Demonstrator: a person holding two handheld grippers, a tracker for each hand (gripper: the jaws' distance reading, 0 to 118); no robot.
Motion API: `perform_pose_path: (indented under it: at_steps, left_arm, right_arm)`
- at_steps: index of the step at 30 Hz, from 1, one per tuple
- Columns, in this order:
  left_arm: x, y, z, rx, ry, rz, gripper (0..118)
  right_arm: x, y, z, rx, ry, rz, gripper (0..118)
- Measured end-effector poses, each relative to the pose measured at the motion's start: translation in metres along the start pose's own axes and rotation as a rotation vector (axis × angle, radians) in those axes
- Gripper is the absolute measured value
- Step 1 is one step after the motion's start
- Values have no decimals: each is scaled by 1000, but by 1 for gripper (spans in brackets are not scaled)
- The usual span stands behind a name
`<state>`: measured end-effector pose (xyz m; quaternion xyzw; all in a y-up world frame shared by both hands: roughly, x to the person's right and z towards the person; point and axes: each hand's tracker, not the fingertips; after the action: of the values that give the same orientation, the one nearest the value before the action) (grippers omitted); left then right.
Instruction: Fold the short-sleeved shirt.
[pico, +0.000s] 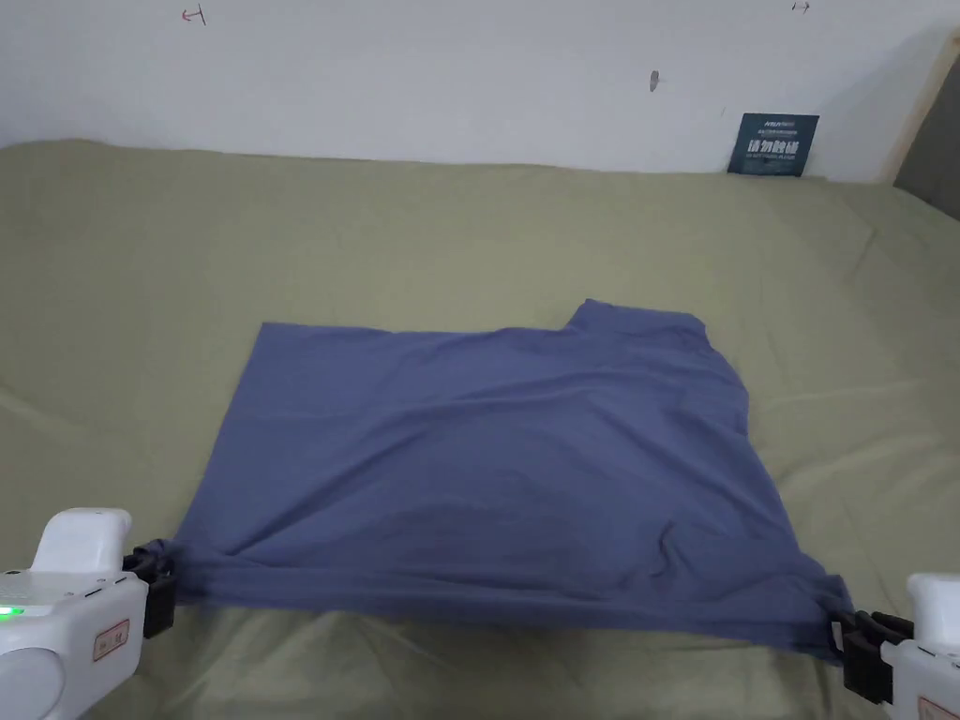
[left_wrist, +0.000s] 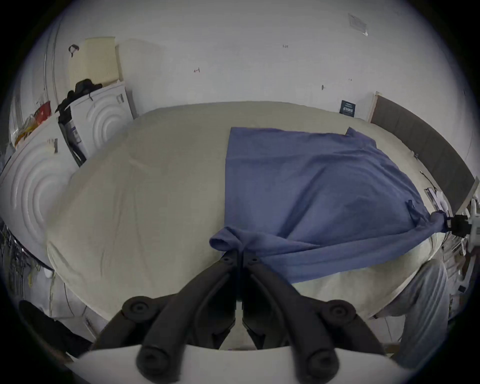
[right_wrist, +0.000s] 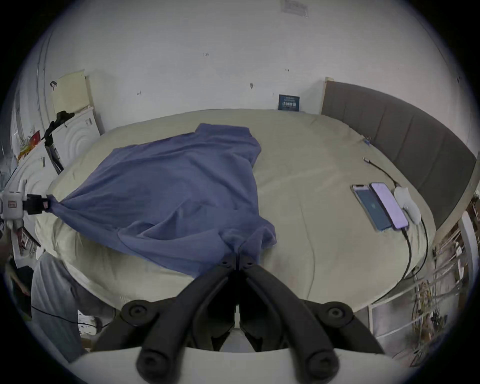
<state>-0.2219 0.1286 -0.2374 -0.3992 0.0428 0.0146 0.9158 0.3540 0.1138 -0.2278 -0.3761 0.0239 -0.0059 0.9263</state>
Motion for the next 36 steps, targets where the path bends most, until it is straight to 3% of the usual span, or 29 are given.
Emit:
perform_pose_path:
  at_steps: [4,5,6,7,8,10,14,16,17,18,19,20,26,27,28,29,30,36]
  left_arm:
    - [-1,-3,-6,-15,-9,12,3]
    - [-1,-2,-7,-19,-16,11,15]
    - [2,-1,-4,-21,-14,7,47]
    - [0,-1,-4,-20,-10,2,92]
    - [-2,-1,-4,-22,-12,4,118]
    - [3,-3,14,0,-6,8,109]
    - [-1,1,30,34,10,40,109]
    - [-5,3,38,65,13,92,102]
    - [-5,4,40,75,26,101,80]
    - [-7,3,41,77,28,101,47]
    - [-10,3,41,65,32,108,3]
    - [-14,5,42,40,20,118,0]
    - [-25,0,30,-21,-20,143,1]
    - [-25,0,26,-29,-21,138,14]
    - [-26,1,21,-42,-31,138,49]
    - [-27,3,13,-66,-38,142,108]
    - [-27,3,2,-87,-53,148,118]
    - [-19,11,-34,-135,-32,151,95]
  right_arm:
    - [-2,-7,-8,-43,-2,14,1]
    - [-2,-8,-10,-56,-1,9,14]
    - [-3,-8,-11,-81,4,0,47]
    - [-4,-10,-12,-107,-19,0,93]
    - [-4,-12,-14,-143,-26,7,117]
    - [-2,-14,5,-76,-19,-24,103]
    - [0,-8,22,-8,-41,-79,105]
    - [4,6,23,48,-65,-81,101]
    - [3,8,27,84,-66,-80,80]
    - [3,10,28,82,-70,-69,46]
    - [1,13,31,130,-108,-52,1]
    - [1,13,32,100,-71,-66,0]
    - [-15,11,37,70,-62,-37,0]
    - [-6,8,29,42,-41,-67,0]
    - [-4,7,26,28,-35,-71,0]
    - [-3,6,25,25,-33,-72,0]
    - [-2,6,22,13,-31,-73,0]
    - [-1,2,-1,-51,-30,-36,0]
